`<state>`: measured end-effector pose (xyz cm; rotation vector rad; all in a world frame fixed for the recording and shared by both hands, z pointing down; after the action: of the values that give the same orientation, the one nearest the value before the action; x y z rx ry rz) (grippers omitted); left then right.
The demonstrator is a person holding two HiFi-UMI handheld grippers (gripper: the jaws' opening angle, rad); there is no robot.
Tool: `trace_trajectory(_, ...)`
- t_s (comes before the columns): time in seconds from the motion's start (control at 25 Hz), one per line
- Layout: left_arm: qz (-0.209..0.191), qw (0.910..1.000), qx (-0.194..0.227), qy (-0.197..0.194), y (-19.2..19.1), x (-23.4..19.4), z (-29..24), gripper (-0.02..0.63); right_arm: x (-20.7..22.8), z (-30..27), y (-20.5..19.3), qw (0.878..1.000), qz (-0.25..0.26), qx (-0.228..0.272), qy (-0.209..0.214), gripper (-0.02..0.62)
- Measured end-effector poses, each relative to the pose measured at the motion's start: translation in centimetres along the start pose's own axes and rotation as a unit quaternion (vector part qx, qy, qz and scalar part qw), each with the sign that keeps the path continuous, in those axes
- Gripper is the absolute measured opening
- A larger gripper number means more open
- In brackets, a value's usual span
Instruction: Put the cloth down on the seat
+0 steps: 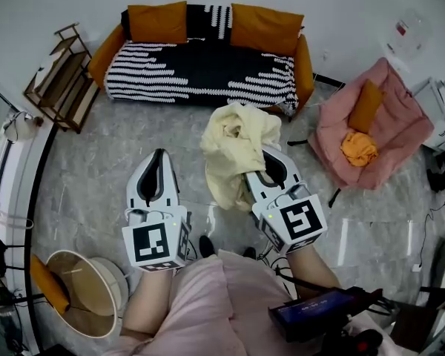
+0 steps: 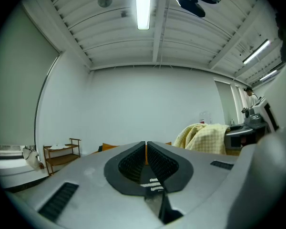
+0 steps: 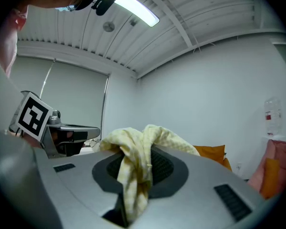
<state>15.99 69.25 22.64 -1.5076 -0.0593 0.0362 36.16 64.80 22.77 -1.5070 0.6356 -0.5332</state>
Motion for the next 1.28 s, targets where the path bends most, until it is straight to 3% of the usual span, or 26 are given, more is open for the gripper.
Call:
trace_trajectory(0.32, 0.002, 0.9999, 0.003, -0.010, -0.7, -7.1, -1.4, 0.021, -3.7, -5.8, 0.3, 1.000, -0.002, -0.001, -0.018, 0.064)
trace_trajectory(0.72, 0.012, 0.9998, -0.015, -0.011, -2.4, -10.2, -3.9, 0.021, -4.0, -9.8, 0.0, 1.000, -0.005, -0.009, -0.020, 0.064)
trace_trajectory(1.08, 0.009, 0.9994, -0.033, -0.009, -4.0, -11.6, -10.2, 0.021, -0.5, -15.3, -0.9, 1.000, -0.015, -0.007, -0.014, 0.066)
trace_trajectory(1.28, 0.007, 0.9985, -0.055, -0.006, -5.4, -12.0, -18.4, 0.021, 5.0, -21.5, -1.7, 1.000, -0.026, -0.017, -0.001, 0.066)
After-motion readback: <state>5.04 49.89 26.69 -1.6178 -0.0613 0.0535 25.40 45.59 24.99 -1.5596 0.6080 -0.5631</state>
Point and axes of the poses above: the fingertips, and each gripper's own axes: z backward along the fingers, x to its right, y out of its top, the point moved 7 cm from there along z, backward along the fingers, and after that the axes turned 3 degrees about x, right-handed, at the moved point
